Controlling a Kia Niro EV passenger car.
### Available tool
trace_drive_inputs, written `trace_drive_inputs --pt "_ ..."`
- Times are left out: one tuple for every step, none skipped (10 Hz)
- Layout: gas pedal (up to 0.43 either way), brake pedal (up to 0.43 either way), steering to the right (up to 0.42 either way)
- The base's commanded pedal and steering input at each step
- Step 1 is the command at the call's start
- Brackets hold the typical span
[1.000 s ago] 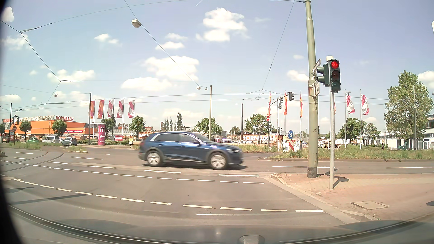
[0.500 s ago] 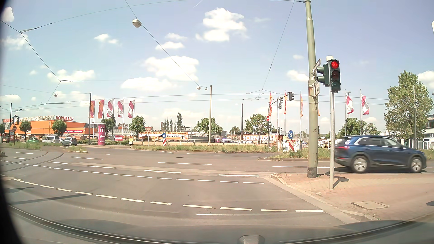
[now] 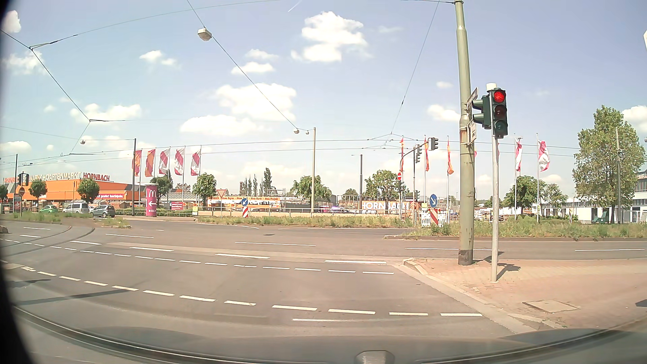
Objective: Follow the waypoints while adhering to traffic rules and regulations
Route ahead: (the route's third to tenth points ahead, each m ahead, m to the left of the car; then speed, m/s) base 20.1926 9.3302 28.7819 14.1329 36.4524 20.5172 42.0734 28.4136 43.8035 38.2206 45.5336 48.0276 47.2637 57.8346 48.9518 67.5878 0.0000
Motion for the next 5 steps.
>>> trace_drive_inputs --pt "0.000 0.348 -0.048" --pt "0.000 0.354 -0.049" --pt "0.000 0.348 -0.049" --pt "0.000 0.348 -0.049" --pt "0.000 0.348 -0.048"
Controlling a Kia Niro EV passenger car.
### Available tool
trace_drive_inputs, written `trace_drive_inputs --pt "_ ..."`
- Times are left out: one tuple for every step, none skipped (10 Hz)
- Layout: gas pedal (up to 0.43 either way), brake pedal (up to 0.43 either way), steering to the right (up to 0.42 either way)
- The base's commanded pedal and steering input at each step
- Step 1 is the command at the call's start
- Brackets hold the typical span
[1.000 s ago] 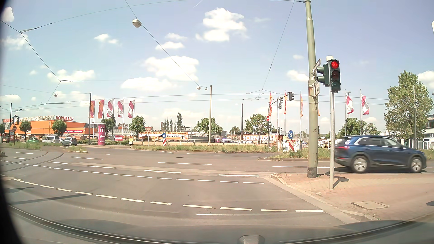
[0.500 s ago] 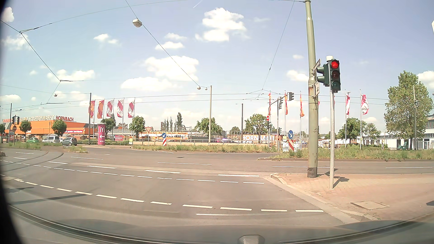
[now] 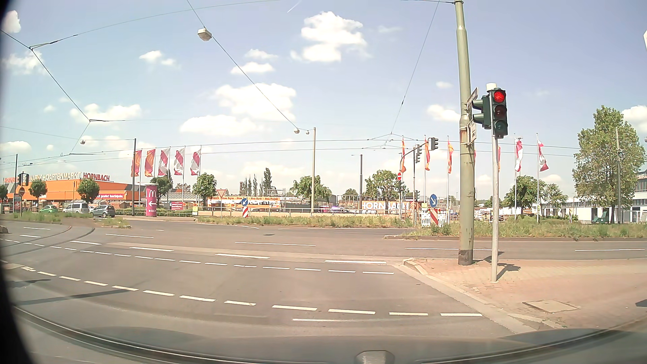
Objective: Follow the waypoints while adhering to traffic rules and regulations
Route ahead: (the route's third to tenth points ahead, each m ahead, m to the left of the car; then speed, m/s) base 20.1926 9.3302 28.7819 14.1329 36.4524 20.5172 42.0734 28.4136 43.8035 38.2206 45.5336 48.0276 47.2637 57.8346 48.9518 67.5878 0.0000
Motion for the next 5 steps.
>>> trace_drive_inputs --pt "0.000 0.348 -0.048" --pt "0.000 0.348 -0.049" --pt "0.000 0.348 -0.049" --pt "0.000 0.348 -0.048" --pt "0.000 0.348 -0.048"
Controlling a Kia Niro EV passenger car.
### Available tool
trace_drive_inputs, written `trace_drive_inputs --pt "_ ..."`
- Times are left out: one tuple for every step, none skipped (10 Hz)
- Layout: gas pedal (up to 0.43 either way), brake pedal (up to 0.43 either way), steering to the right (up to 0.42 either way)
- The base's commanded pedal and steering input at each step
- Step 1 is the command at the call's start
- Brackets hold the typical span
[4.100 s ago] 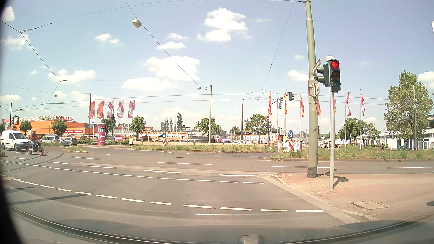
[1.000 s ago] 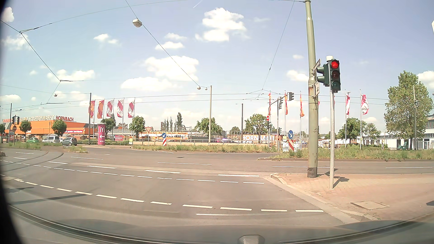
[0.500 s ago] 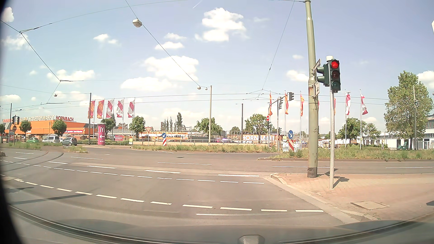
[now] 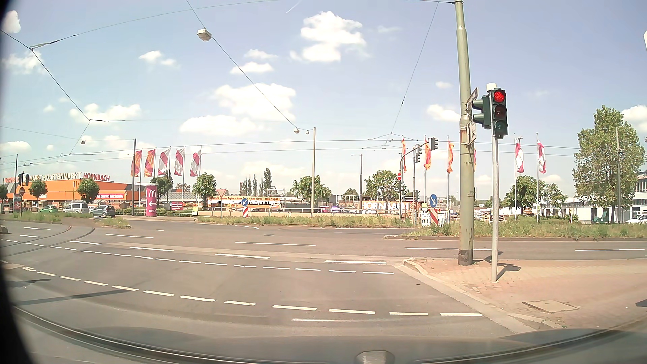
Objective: Follow the waypoints while adhering to traffic rules and regulations
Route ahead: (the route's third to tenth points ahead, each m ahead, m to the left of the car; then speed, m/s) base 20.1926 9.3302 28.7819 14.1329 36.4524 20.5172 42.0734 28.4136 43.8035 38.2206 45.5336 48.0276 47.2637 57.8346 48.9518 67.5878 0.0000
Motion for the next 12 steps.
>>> trace_drive_inputs --pt "0.000 0.348 -0.049" --pt "0.000 0.348 -0.049" --pt "0.000 0.348 -0.049" --pt "0.000 0.348 -0.048" --pt "0.000 0.348 -0.049" --pt "0.000 0.348 -0.049" --pt "0.000 0.348 -0.048" --pt "0.000 0.348 -0.048" --pt "0.000 0.348 -0.048" --pt "0.000 0.348 -0.049" --pt "0.000 0.348 -0.048" --pt "0.000 0.348 -0.048"
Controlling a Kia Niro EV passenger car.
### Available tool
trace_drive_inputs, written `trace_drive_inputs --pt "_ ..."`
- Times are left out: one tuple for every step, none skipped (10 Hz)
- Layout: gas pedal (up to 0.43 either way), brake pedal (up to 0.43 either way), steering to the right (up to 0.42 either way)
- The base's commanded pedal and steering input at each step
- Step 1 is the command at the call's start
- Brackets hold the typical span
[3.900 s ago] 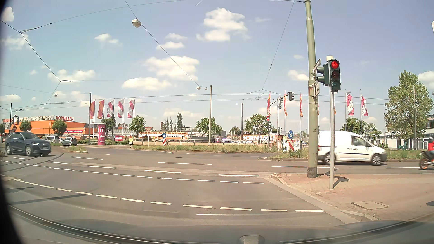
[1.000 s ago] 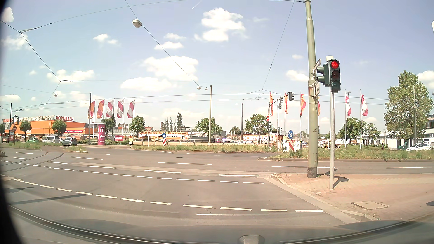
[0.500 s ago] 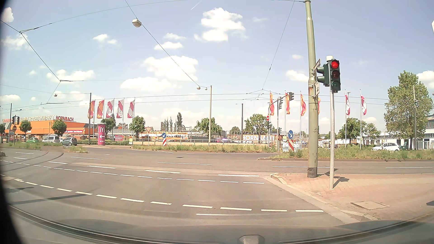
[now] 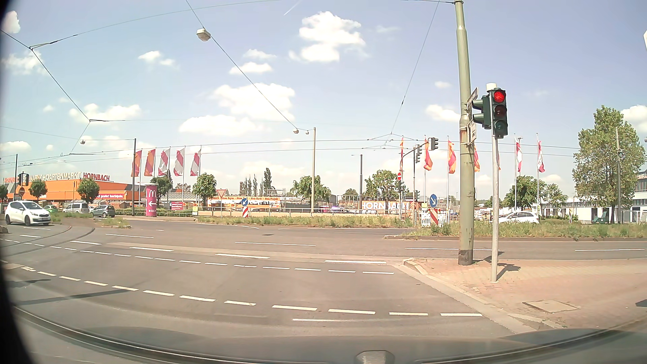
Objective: Follow the waypoints while adhering to traffic rules and regulations
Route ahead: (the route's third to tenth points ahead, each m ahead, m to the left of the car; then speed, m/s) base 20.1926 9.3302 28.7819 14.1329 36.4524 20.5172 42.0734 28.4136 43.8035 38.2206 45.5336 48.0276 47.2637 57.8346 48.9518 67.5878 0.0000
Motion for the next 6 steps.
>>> trace_drive_inputs --pt "0.000 0.348 -0.049" --pt "0.000 0.348 -0.048" --pt "0.000 0.354 -0.048" --pt "0.000 0.348 -0.048" --pt "0.000 0.348 -0.049" --pt "0.000 0.354 -0.049"
